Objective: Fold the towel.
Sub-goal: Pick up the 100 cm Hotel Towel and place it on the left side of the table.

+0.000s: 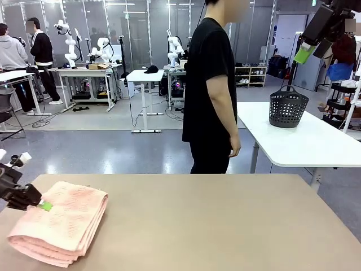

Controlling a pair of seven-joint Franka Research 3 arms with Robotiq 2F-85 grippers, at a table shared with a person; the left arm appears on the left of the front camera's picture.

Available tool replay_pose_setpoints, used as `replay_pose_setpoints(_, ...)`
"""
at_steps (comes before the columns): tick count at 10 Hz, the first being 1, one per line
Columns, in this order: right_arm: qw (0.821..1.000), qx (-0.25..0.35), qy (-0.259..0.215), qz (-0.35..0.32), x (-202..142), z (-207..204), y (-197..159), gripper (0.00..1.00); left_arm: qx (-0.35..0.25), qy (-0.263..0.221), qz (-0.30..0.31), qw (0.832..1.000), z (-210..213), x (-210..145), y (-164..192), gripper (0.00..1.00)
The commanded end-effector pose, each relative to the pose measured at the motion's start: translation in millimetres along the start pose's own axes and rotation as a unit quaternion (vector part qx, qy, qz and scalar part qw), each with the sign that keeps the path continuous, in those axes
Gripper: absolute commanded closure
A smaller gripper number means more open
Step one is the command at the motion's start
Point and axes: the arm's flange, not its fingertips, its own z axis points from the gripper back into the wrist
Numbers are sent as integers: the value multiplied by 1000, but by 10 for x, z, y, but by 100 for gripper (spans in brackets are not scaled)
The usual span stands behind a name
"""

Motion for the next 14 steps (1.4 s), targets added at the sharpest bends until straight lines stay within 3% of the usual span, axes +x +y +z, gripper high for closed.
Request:
replay_pose_setpoints(1,1000,-1,3,-1,-5,9,3,0,7,10,2,1000,140,-4,243,100)
replay_pose_setpoints(5,1000,-1,3,-1,-5,9,3,0,37,42,19,998,202,-59,516,100)
replay_pose_setpoints(6,1000,-1,3,-1,-5,9,3,0,45,45,17,998,239,-58,497,57)
replay_pose_setpoints(7,1000,-1,3,-1,-5,9,3,0,47,46,15,998,261,-62,477,48)
replay_pose_setpoints(8,1000,-1,3,-1,-5,9,3,0,51,46,12,998,278,-65,444,19)
replay_pose_setpoints(10,1000,-1,3,-1,-5,9,3,0,74,47,15,996,393,-88,386,0)
replay_pose_setpoints(12,1000,-1,3,-1,-5,9,3,0,106,42,17,993,538,-85,287,0)
replay_pose_setpoints(13,1000,-1,3,-1,-5,9,3,0,113,41,13,993,581,-77,225,6)
replay_pose_setpoints(14,1000,-1,3,-1,-5,9,3,0,118,43,6,992,597,-64,131,0)
